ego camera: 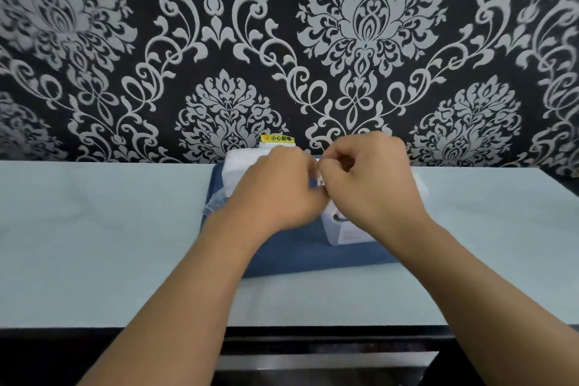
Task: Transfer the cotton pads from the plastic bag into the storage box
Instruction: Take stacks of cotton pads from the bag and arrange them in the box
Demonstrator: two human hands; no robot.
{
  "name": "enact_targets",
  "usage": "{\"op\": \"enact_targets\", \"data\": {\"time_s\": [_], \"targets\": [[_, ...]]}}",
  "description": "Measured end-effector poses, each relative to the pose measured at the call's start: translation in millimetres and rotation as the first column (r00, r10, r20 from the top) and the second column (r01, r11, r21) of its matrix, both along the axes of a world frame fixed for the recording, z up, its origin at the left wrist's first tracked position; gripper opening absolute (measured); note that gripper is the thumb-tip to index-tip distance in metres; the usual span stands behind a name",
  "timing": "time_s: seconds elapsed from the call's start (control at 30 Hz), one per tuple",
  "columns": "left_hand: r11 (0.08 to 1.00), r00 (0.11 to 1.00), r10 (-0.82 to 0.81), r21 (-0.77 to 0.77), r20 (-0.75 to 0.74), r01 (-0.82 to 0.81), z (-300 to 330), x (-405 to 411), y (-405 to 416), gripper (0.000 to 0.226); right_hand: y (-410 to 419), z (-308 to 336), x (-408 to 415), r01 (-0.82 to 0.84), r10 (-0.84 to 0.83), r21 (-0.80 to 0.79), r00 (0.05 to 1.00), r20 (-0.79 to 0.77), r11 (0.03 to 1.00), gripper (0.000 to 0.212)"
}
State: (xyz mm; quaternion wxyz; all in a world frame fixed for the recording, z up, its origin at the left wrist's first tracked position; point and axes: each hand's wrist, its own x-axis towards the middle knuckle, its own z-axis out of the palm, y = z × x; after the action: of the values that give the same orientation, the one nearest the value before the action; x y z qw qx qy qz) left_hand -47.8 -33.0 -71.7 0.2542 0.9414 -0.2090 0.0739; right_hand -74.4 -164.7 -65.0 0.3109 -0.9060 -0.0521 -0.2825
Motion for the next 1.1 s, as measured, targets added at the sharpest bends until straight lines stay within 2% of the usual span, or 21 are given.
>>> {"op": "enact_targets", "data": {"time_s": [0.07,0.13,0.2,0.27,0.3,0.37,0.43,0.5,0.7,0.8,0.87,0.93,1.0,1.03,1.1], "targets": [[0.96,0.99,0.085,-0.275,0.116,-0.051,14.6,-2.1,38.5,0.021,19.5,1.9,-5.8,-0.175,0.183,0.138,0.982,-0.047,0.975,0.018],[0.879,0.942,0.278,-0.446,0.187,-0.17,12.9,3.8,79.0,0.017,42.7,-12.1,-4.9,-0.351,0.39,0.186,0.888,-0.246,0.918,0.02],[0.867,0.929,0.36,-0.398,0.084,-0.3,-4.1,14.0,104.4,0.028,62.0,-35.8,6.0,-0.436,0.39,-0.019,0.824,-0.412,0.9,0.017],[0.901,0.938,0.316,-0.265,-0.144,-0.344,-28.0,22.1,111.1,0.051,76.7,-51.1,19.9,-0.401,0.256,-0.235,0.842,-0.475,0.885,0.01],[0.923,0.937,0.281,-0.209,-0.208,-0.323,-38.3,24.7,109.5,0.06,80.8,-56.0,26.8,-0.371,0.194,-0.284,0.845,-0.498,0.884,0.013],[0.955,0.954,0.247,-0.123,-0.172,-0.27,-54.2,29.6,103.4,0.061,86.2,-65.1,38.7,-0.319,0.11,-0.349,0.857,-0.504,0.881,0.02],[0.955,0.956,0.281,-0.076,-0.085,-0.288,-57.7,34.1,97.0,0.043,90.0,-73.3,46.9,-0.258,0.049,-0.388,0.88,-0.472,0.885,0.018],[0.946,0.947,0.318,-0.05,-0.05,-0.321,-57.7,38.2,91.0,0.035,91.8,-76.6,50.1,-0.218,0.019,-0.399,0.894,-0.447,0.891,0.016],[0.955,0.958,0.283,-0.08,-0.053,-0.287,-54.9,27.9,75.7,0.044,82.3,-65.6,53.1,-0.236,0.007,-0.414,0.875,-0.485,0.879,0.017],[0.96,0.961,0.257,-0.09,-0.101,-0.266,-46.0,18.4,74.9,0.054,73.1,-57.6,43.9,-0.271,0.094,-0.366,0.896,-0.434,0.89,0.017],[0.957,0.956,0.228,-0.137,-0.186,-0.255,-38.6,17.0,81.0,0.06,64.4,-53.7,41.2,-0.306,0.158,-0.304,0.89,-0.427,0.902,0.015],[0.917,0.944,0.191,-0.294,-0.268,-0.269,-31.6,19.8,90.5,0.054,54.6,-53.9,43.8,-0.365,0.253,-0.175,0.853,-0.456,0.914,0.019],[0.822,0.929,0.246,-0.448,-0.276,-0.351,-33.1,31.8,102.1,0.046,44.2,-55.8,47.2,-0.416,0.352,-0.038,0.811,-0.467,0.908,0.032],[0.795,0.913,0.284,-0.461,-0.292,-0.395,-37.6,39.2,107.5,0.046,40.7,-56.0,47.1,-0.433,0.382,0.007,0.787,-0.484,0.901,0.035],[0.8,0.879,0.297,-0.406,-0.372,-0.442,-50.5,50.8,112.6,0.039,38.5,-59.3,46.1,-0.462,0.425,0.038,0.779,-0.461,0.886,0.032]]}}
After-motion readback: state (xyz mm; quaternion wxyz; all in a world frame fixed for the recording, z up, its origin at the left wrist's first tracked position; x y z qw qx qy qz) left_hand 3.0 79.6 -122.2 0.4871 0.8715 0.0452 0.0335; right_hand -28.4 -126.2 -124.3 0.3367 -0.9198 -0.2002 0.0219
